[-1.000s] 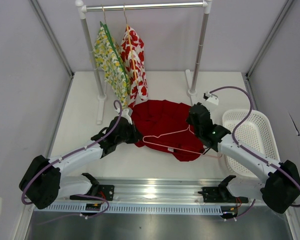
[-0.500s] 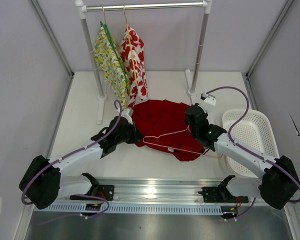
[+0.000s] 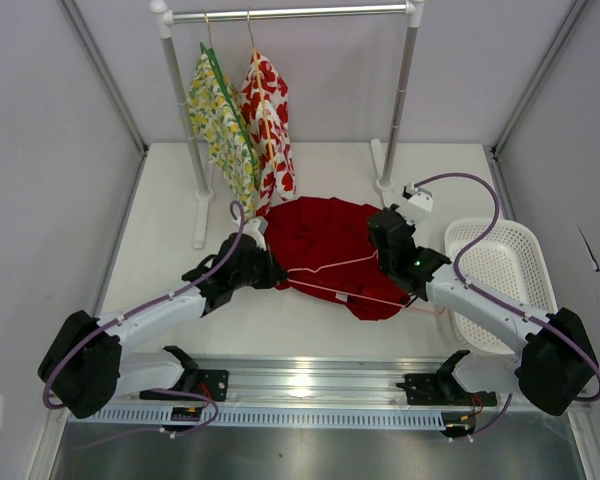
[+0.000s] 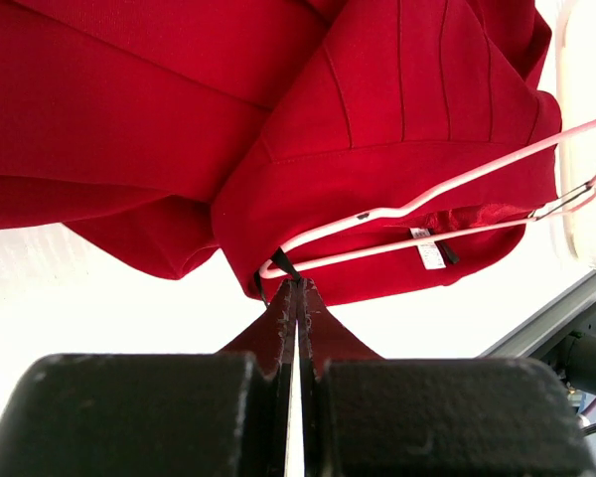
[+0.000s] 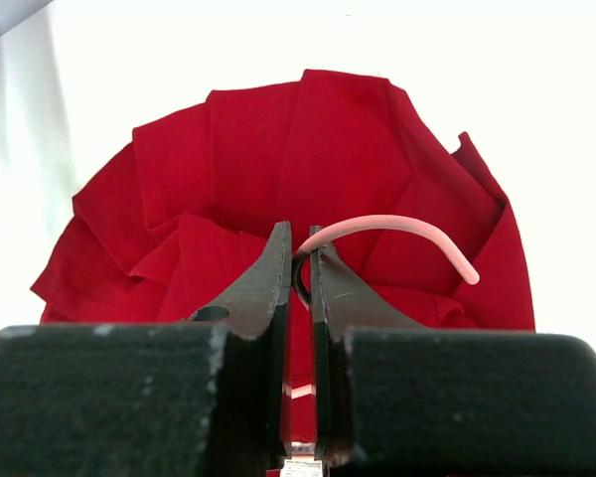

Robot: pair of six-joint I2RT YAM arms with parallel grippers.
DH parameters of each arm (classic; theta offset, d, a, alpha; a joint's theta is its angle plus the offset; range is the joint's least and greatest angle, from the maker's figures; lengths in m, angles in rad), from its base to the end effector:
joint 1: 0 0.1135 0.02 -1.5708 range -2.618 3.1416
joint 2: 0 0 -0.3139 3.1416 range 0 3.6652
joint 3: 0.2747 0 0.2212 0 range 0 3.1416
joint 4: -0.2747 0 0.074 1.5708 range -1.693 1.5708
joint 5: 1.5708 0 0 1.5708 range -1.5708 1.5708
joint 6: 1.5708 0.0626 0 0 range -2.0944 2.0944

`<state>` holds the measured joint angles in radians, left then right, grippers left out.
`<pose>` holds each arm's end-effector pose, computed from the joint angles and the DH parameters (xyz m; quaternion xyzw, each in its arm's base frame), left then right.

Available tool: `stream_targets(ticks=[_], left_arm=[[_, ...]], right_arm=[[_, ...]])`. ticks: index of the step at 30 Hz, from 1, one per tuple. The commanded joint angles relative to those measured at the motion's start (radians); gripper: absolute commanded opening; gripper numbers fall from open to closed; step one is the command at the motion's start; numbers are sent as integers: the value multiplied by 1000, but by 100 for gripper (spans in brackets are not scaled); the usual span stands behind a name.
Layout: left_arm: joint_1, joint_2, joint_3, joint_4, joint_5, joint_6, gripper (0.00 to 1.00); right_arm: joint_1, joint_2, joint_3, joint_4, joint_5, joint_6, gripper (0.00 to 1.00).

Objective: Place the skirt on the hanger

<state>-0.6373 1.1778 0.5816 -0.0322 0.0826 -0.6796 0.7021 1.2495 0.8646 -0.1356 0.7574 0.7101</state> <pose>0.1737 -0.1351 0.2534 -0.0001 0.8905 -0.3066 0.3362 0.2144 0.1250 0.3276 0.1886 0.8032 0.0588 0.5620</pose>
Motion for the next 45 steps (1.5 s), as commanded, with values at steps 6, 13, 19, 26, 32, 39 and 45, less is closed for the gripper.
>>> stream_targets(ticks=[6,13,19,26,32,39,45], left_arm=[[-9,23,38,18,-10,15,0],[-12,42,47,23,-18,12,0],[-13,43,58,14,-33,12,0],[-13,2,58,-8,-78,5,0],[8,-29,63,-64,-211,-49,0],[24,-10,64,-58,-221,-84,0],[24,0,76,-52,-225,-100,0]], right_arm=[[0,-5,31,64,28,75,0],[-27,-36,14,85,-18,101,0],[-49,-42,7,108,-53,129,0],[-50,-33,1,113,-72,129,0],[-56,-65,-30,90,-33,123,0],[-56,-90,-53,93,-27,118,0],[-55,-107,-76,100,-27,104,0]])
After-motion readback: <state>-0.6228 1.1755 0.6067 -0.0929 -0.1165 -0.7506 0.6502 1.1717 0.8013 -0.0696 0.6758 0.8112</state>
